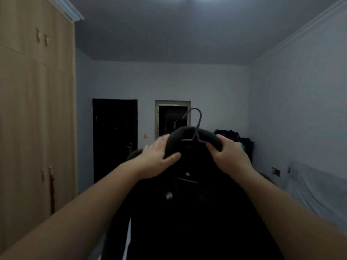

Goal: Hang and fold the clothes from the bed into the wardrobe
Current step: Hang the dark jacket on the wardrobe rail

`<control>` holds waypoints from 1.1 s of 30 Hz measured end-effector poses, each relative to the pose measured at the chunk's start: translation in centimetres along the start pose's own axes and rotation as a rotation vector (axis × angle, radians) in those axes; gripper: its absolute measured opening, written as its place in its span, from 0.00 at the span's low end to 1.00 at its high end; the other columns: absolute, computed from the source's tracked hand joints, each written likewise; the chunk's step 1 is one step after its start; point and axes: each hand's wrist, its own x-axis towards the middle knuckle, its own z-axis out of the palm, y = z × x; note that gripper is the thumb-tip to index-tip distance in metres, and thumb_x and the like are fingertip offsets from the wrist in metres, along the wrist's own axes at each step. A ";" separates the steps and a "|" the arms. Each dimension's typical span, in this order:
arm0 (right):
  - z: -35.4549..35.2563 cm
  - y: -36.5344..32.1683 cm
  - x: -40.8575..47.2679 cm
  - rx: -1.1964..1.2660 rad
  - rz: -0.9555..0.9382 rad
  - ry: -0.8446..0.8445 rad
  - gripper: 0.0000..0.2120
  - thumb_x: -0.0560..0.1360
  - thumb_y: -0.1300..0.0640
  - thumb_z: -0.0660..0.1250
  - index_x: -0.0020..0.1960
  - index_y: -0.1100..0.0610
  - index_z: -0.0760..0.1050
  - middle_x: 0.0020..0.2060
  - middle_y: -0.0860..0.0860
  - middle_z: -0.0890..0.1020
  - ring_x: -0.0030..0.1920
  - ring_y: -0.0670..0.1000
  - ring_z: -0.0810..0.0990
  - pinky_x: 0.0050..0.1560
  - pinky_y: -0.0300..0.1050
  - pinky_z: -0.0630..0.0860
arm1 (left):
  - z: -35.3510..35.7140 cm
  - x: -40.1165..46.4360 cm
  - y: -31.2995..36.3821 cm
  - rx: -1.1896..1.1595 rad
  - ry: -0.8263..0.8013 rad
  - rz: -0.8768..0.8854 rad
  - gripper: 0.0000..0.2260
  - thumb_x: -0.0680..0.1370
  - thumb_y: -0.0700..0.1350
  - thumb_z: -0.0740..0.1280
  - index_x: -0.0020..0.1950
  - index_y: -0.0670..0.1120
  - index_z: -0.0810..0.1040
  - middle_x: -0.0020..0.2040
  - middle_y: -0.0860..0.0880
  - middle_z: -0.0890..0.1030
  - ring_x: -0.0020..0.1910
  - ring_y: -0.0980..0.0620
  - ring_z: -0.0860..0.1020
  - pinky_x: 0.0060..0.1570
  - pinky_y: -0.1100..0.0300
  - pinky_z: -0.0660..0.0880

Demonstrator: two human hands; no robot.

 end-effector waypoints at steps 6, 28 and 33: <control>0.6 -1.3 -1.3 0.093 -0.002 -0.011 0.12 0.75 0.36 0.62 0.52 0.41 0.75 0.38 0.43 0.81 0.39 0.45 0.80 0.43 0.53 0.79 | -3.0 -2.4 -3.5 -0.247 0.028 0.167 0.32 0.79 0.52 0.67 0.75 0.72 0.54 0.71 0.60 0.70 0.69 0.57 0.70 0.69 0.50 0.70; 0.1 -18.4 -6.5 0.012 -0.441 -0.239 0.19 0.77 0.43 0.64 0.67 0.44 0.66 0.51 0.45 0.81 0.51 0.51 0.80 0.50 0.51 0.77 | -13.8 -19.4 -6.9 0.076 0.510 -0.005 0.24 0.76 0.59 0.67 0.70 0.56 0.66 0.59 0.52 0.81 0.55 0.47 0.80 0.52 0.49 0.77; -2.1 -23.4 -7.4 0.170 -0.564 -0.338 0.19 0.77 0.38 0.59 0.67 0.38 0.65 0.45 0.42 0.81 0.44 0.46 0.80 0.47 0.50 0.78 | -18.2 -26.6 -5.2 0.211 0.622 -0.143 0.25 0.76 0.58 0.67 0.72 0.54 0.67 0.62 0.50 0.80 0.59 0.44 0.79 0.53 0.50 0.76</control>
